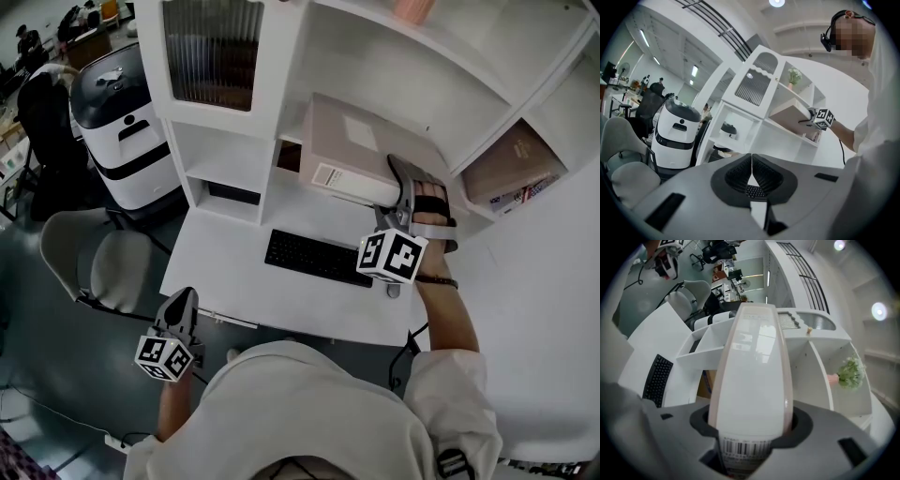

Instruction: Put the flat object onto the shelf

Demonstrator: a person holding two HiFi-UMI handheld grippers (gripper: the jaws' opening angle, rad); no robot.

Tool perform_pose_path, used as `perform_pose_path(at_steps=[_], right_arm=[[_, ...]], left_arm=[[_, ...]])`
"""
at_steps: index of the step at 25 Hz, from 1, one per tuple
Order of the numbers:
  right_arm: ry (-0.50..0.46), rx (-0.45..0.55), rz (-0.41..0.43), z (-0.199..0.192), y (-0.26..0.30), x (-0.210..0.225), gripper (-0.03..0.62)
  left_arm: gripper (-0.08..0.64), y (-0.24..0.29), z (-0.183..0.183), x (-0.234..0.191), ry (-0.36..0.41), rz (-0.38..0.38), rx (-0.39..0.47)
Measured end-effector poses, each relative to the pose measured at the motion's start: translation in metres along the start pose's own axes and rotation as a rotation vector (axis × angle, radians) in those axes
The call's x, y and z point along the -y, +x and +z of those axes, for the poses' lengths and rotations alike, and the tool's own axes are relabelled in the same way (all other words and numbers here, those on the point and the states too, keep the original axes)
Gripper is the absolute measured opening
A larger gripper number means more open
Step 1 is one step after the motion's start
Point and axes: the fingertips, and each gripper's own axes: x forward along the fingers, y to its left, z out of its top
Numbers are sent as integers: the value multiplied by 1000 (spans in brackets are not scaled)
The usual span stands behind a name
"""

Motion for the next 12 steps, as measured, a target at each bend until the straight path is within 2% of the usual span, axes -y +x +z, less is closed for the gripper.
perform_pose_path(at_steps=[5, 12], right_arm=[[-60, -42, 16, 0, 21, -18, 281], [-75, -49, -15, 3, 36, -30, 293]], left_arm=[[5, -7, -1, -9, -4, 27, 8], [5, -10, -4, -17, -14, 57, 2]])
